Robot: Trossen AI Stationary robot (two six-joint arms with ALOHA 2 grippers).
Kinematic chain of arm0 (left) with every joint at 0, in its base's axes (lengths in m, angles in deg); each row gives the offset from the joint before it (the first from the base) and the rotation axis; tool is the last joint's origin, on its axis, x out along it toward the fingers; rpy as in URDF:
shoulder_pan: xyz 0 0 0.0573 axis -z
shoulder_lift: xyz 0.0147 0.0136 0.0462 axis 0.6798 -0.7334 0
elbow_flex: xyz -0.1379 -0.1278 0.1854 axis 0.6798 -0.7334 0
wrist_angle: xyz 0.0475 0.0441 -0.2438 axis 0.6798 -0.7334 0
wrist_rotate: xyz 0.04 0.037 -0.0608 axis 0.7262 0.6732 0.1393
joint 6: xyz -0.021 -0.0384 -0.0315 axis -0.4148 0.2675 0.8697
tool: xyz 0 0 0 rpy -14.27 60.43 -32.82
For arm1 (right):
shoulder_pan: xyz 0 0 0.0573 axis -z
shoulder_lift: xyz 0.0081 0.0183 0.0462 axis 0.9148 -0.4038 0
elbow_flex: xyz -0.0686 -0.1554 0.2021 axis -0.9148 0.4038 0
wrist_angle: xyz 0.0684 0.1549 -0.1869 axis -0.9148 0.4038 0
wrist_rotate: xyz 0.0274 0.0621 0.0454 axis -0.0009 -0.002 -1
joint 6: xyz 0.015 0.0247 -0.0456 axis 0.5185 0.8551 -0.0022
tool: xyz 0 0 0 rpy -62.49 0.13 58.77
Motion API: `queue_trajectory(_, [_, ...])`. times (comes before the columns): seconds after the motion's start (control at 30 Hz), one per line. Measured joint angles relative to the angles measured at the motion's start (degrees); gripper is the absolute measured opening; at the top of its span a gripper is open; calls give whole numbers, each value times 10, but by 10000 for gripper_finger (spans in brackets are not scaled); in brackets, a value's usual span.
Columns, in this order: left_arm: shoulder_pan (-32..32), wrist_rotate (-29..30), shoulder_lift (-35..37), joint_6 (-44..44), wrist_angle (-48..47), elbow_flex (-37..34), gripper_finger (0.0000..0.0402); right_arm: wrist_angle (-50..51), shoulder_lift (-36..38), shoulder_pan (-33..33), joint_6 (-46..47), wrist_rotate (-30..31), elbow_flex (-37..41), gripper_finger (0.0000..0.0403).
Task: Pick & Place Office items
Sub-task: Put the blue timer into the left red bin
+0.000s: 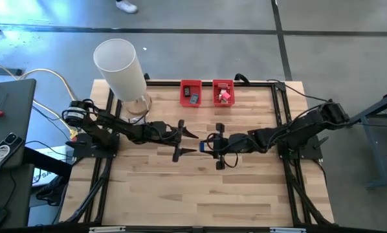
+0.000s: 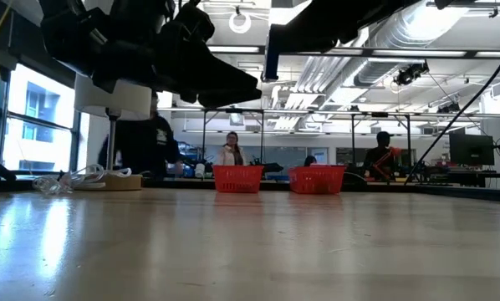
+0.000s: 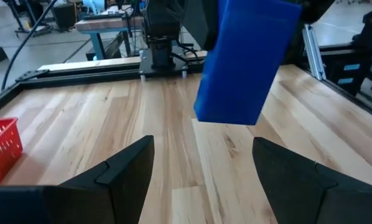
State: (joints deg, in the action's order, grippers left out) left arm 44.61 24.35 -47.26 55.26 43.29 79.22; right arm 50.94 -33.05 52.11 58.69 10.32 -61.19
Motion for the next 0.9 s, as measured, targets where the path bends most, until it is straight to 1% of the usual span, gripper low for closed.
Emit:
queue_trajectory(0.1, [0, 0, 0, 9, -1, 0, 264, -3, 0, 0, -6, -3, 0, 131])
queue_trajectory(0.23, [6, 7, 0, -4, -6, 0, 267, -2, 0, 0, -6, -20, 0, 131])
queue_trajectory(0.4, [27, 20, 0, -35, -6, 0, 293, -1, 0, 0, -6, -32, 0, 131])
queue_trajectory(0.57, [53, 74, 0, -54, -4, 0, 324, 0, 0, 0, -10, -33, 0, 131])
queue_trajectory(0.73, [63, 86, 0, -54, -3, 0, 330, 0, 0, 0, -24, -33, 0, 131])
queue_trajectory(0.8, [67, 87, 0, -42, -3, 0, 331, -2, 0, 0, -25, -33, 0, 131])
queue_trajectory(0.9, [74, 86, 0, 10, -3, 0, 331, -9, 0, 0, -25, -33, 0, 131])
